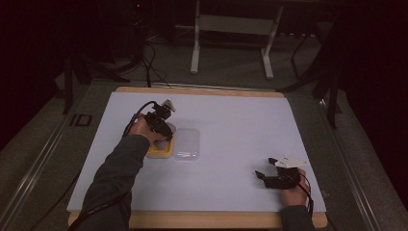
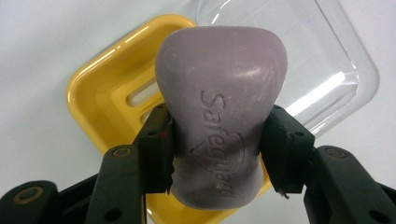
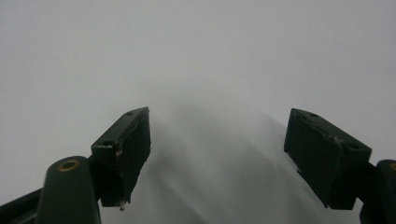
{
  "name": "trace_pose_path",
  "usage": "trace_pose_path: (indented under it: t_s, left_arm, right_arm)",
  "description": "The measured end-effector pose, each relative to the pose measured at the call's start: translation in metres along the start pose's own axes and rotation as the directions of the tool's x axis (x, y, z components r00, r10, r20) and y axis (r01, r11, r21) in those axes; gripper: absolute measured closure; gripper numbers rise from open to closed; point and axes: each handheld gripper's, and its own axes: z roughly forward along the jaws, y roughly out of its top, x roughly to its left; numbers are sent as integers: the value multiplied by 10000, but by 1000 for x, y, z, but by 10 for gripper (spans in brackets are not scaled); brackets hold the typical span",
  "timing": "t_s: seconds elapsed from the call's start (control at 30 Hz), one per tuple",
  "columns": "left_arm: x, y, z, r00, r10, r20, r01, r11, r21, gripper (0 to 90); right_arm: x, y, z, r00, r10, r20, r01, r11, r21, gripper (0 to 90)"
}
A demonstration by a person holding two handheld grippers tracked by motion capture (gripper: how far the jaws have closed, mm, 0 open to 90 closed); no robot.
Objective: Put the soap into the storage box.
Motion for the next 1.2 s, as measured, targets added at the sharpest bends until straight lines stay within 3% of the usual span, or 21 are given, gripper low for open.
trace_pose_path:
  t_s: [1.13,1.2]
  left_arm:
    - [18,-7,22,9974,-714,36,711,9960,539,496]
    - [19,-7,24,9954,-937,197,923,9936,648,476]
  right_arm:
    - [0,0,0,10000,-15,22,15,10000,20,224]
    - [0,0,0,10000,-30,25,30,10000,22,225]
